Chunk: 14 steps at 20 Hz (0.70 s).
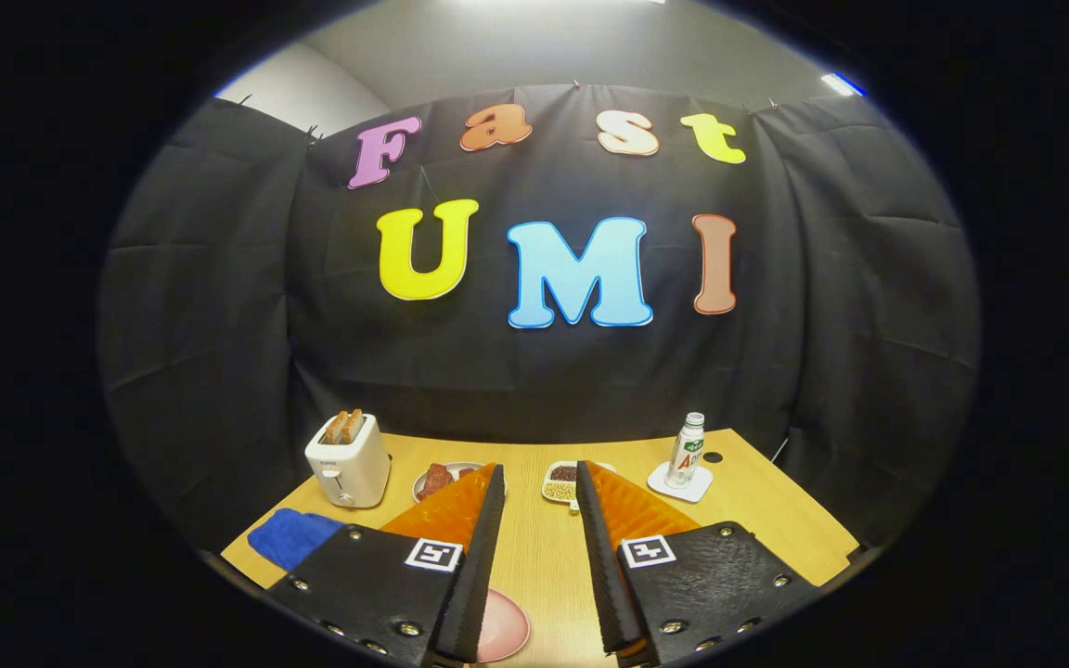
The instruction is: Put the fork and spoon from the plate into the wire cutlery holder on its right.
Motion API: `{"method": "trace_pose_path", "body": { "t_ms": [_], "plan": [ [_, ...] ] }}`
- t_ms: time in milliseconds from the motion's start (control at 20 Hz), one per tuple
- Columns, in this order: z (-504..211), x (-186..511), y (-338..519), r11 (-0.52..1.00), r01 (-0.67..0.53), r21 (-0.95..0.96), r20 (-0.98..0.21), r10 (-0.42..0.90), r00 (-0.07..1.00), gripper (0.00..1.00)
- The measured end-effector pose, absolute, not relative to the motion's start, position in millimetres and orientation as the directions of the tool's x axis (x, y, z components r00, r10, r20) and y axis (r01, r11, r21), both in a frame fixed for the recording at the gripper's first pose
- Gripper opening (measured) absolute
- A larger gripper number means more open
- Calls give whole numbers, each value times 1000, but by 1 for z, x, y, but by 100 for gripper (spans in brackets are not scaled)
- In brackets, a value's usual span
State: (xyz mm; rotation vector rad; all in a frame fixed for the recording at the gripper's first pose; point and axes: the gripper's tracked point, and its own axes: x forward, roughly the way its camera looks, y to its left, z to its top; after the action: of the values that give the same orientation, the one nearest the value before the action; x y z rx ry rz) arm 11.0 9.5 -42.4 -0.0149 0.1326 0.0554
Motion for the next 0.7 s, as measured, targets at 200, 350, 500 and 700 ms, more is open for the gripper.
{"method": "trace_pose_path", "body": {
  "t_ms": [200,350,500,700],
  "plan": [
    [-65,13,15,996,-85,-10,-209,82,974,48],
    [-100,11,24,992,-124,8,-328,120,937,48],
    [-129,9,28,988,-152,28,-423,149,894,48],
    [-186,-5,41,977,-193,92,-601,209,771,48]
  ]
}}
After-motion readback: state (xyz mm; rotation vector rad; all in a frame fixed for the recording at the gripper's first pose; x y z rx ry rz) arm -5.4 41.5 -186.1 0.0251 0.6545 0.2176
